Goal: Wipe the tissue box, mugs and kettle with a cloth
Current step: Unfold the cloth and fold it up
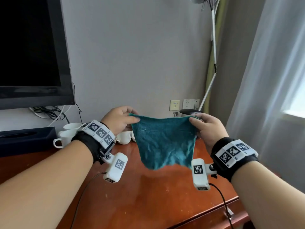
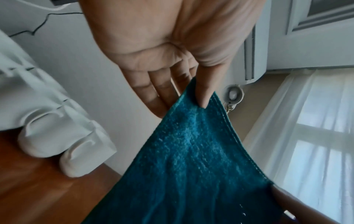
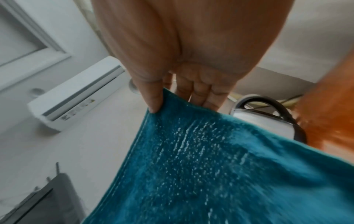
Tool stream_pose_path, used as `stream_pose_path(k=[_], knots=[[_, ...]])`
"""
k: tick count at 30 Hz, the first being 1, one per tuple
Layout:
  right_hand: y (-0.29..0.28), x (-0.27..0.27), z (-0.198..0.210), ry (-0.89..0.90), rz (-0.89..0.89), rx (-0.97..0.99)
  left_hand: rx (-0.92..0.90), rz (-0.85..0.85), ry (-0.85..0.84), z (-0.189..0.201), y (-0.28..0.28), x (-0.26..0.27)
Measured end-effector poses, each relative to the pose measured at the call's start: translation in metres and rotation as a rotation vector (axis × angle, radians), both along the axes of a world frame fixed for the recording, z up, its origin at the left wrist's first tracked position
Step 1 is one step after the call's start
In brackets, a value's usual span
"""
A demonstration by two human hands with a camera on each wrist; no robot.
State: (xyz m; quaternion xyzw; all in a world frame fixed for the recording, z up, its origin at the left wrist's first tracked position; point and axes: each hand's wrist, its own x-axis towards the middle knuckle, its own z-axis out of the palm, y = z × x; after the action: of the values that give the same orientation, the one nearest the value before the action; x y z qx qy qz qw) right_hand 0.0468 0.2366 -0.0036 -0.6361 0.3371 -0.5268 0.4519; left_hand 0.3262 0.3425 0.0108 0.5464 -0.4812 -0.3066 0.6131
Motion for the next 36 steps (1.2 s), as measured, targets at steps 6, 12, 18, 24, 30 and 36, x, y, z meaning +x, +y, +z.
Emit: stream_pose_path(k=[6, 12, 18, 24, 30, 36], knots=[[0.006, -0.003, -0.002, 0.497, 0.132, -0.099, 0.359, -0.149, -0.321, -0.029, 0.004, 0.001], [0.014, -0.009, -0.073, 1.214, 0.382, 0.181, 0.793, -0.402, -0.698, -0.098, 0.011, -0.003], [-0.005, 0.002, -0.076, 1.191, 0.242, 0.147, 0.753, -0.298, -0.755, -0.099, -0.008, 0.007], [-0.041, 0.016, -0.078, 1.179, 0.141, 0.085, 0.732, -0.164, -0.664, -0.107, -0.039, 0.028], [-0.071, 0.034, -0.085, 1.246, 0.118, -0.002, 0.765, -0.166, -0.719, -0.112, -0.062, 0.039], [-0.086, 0.044, -0.093, 1.372, 0.190, -0.024, 0.818, -0.266, -0.833, -0.107, -0.076, 0.039]])
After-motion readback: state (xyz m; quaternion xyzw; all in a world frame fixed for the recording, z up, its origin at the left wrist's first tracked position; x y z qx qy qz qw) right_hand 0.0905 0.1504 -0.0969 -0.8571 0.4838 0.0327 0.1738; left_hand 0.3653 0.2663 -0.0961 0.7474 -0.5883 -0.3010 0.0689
